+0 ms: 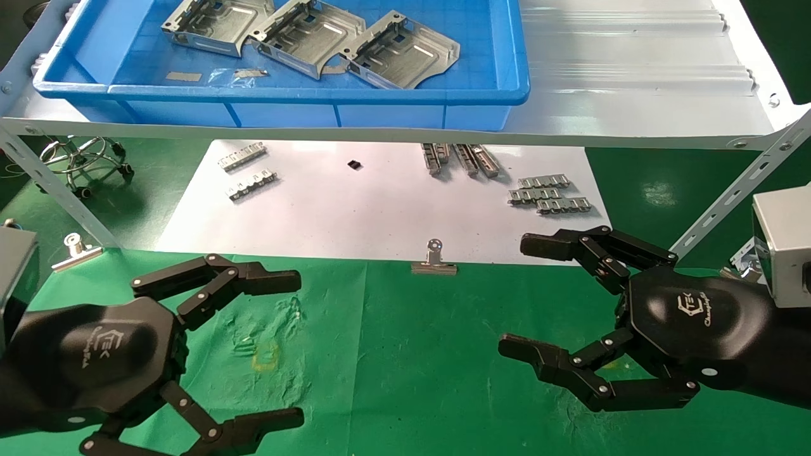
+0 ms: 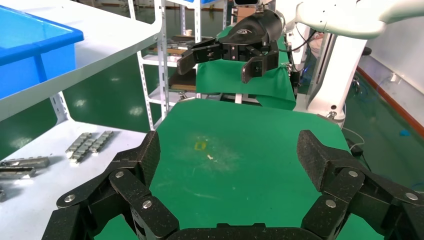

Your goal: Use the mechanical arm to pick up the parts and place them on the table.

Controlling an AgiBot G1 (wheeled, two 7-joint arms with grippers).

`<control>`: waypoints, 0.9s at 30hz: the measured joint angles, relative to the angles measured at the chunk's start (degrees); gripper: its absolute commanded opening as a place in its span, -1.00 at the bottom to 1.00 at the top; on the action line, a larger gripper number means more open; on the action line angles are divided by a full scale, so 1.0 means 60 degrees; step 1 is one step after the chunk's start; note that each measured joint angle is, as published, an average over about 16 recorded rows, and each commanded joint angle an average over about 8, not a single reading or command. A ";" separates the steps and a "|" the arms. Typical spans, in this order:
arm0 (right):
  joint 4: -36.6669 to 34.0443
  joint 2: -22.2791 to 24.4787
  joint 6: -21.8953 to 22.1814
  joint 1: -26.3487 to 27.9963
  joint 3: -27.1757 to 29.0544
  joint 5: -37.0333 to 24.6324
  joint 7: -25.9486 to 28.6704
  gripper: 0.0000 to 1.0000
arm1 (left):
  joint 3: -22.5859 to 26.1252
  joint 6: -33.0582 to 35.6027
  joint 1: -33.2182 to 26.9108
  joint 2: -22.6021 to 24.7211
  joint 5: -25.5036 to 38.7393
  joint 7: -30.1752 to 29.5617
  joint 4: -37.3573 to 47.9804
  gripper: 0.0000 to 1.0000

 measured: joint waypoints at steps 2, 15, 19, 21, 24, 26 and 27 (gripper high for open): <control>0.0000 0.0000 0.0000 0.0000 0.0000 0.0000 0.0000 1.00 | 0.0000 0.0000 0.0000 0.0000 0.0000 0.0000 0.0000 1.00; 0.0000 0.0000 0.0000 0.0000 0.0000 0.0000 0.0000 0.83 | 0.0000 0.0000 0.0000 0.0000 0.0000 0.0000 0.0000 1.00; 0.0000 0.0000 0.0000 0.0000 0.0000 0.0000 0.0000 -0.12 | 0.0000 0.0001 0.0002 -0.0001 0.0000 -0.0001 -0.0003 1.00; 0.0000 0.0000 0.0000 0.0000 0.0000 0.0000 0.0000 -0.62 | 0.0000 -0.0002 0.0001 0.0000 0.0000 -0.0001 -0.0001 1.00; 0.0000 0.0000 0.0000 0.0000 0.0000 0.0000 0.0000 -1.00 | 0.0004 -0.0042 -0.0007 0.0019 0.0016 -0.0010 0.0016 1.00; 0.0000 0.0000 0.0000 0.0000 0.0000 0.0000 0.0000 -1.00 | 0.0012 -0.0102 -0.0023 0.0052 0.0042 -0.0017 0.0036 1.00; 0.0000 0.0000 0.0000 0.0000 0.0000 0.0000 0.0000 -1.00 | 0.0017 -0.0143 -0.0034 0.0076 0.0059 -0.0021 0.0049 1.00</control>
